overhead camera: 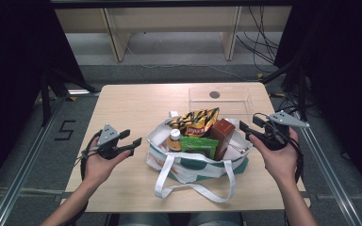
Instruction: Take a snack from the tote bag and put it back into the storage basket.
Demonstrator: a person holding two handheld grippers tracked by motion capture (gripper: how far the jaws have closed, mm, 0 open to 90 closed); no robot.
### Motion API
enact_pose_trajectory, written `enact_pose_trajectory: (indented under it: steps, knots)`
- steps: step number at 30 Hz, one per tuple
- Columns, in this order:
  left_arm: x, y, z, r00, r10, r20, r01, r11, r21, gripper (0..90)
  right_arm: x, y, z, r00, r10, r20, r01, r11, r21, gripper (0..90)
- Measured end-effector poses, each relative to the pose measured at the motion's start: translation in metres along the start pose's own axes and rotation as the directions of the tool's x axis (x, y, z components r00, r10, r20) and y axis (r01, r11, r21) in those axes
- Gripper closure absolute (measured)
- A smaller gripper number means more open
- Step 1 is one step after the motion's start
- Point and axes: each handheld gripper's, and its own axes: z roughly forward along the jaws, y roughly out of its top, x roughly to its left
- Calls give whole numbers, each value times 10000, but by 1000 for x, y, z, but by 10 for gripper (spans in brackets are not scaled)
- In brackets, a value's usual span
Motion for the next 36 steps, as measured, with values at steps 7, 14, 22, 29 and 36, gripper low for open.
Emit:
enact_pose_trajectory:
  steps: [7,14,22,29,36]
  knots:
    - [1,-3,-3,10000,22,32,-22,10000,-1,408,11,4,-2,9996,-53,-293,46,9997,-241,409]
    - [0,-2,1,10000,76,40,-77,9999,110,406,22,6,3,9977,-125,-668,112,9997,-195,388]
    - [-2,-3,2,9999,108,115,-109,9999,88,403,30,8,8,9950,-334,-940,322,9994,-139,389]
    - [-3,-2,2,9999,136,101,-137,9998,159,402,38,13,15,9937,-452,-1023,451,9990,-39,385]
    - [-4,-2,2,9998,172,116,-174,9998,139,401,42,11,20,9931,-479,-1072,491,9988,87,364]
